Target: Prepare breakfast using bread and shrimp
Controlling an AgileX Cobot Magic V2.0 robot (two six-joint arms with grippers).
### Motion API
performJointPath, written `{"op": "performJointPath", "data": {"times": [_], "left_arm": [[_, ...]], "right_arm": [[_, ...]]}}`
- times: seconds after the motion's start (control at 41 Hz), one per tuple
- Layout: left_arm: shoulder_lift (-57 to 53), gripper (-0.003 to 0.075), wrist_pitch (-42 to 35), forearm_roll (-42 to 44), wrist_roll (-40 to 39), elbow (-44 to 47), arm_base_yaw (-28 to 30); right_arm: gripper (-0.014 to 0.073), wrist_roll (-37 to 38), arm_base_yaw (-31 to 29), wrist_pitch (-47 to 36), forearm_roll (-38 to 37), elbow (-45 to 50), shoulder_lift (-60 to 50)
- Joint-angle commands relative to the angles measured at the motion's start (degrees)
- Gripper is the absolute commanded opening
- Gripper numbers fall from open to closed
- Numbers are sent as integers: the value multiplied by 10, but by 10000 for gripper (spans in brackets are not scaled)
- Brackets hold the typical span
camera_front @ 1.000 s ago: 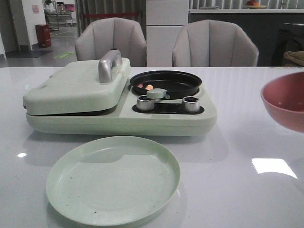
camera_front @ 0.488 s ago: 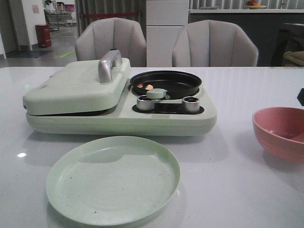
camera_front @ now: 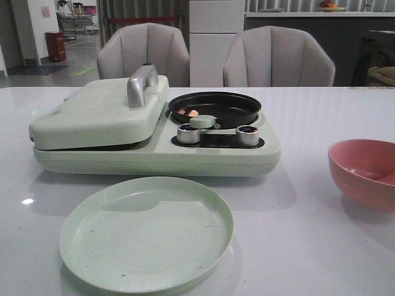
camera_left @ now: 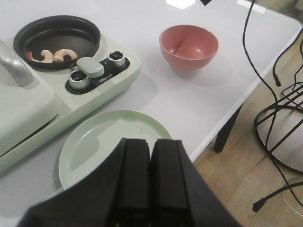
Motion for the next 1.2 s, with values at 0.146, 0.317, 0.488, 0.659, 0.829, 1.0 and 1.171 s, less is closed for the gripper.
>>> {"op": "performJointPath", "data": {"times": [0.146, 0.317, 0.488, 0.659, 0.829, 1.0, 1.171], "left_arm": [[-1, 98, -32, -23, -1, -15, -4], [-1, 98, -32, -23, -1, -15, -4], [-1, 98, -32, -23, -1, -15, -4], [-1, 98, -32, -23, -1, -15, -4], [-1, 98, -35, -23, -1, -15, -4], [-1, 98, -35, -23, -1, -15, -4], [-1, 98, -35, -23, -1, -15, -4]], "right_arm": [[418, -7, 122, 22, -28, 36, -159], [361, -6, 171, 102, -29, 73, -245], [359, 5, 173, 157, -30, 114, -346], [359, 5, 173, 178, -29, 154, -437], [345, 5, 173, 177, -29, 184, -502], [146, 5, 173, 177, -27, 195, -523], [11, 5, 173, 175, -24, 195, -523]]}}
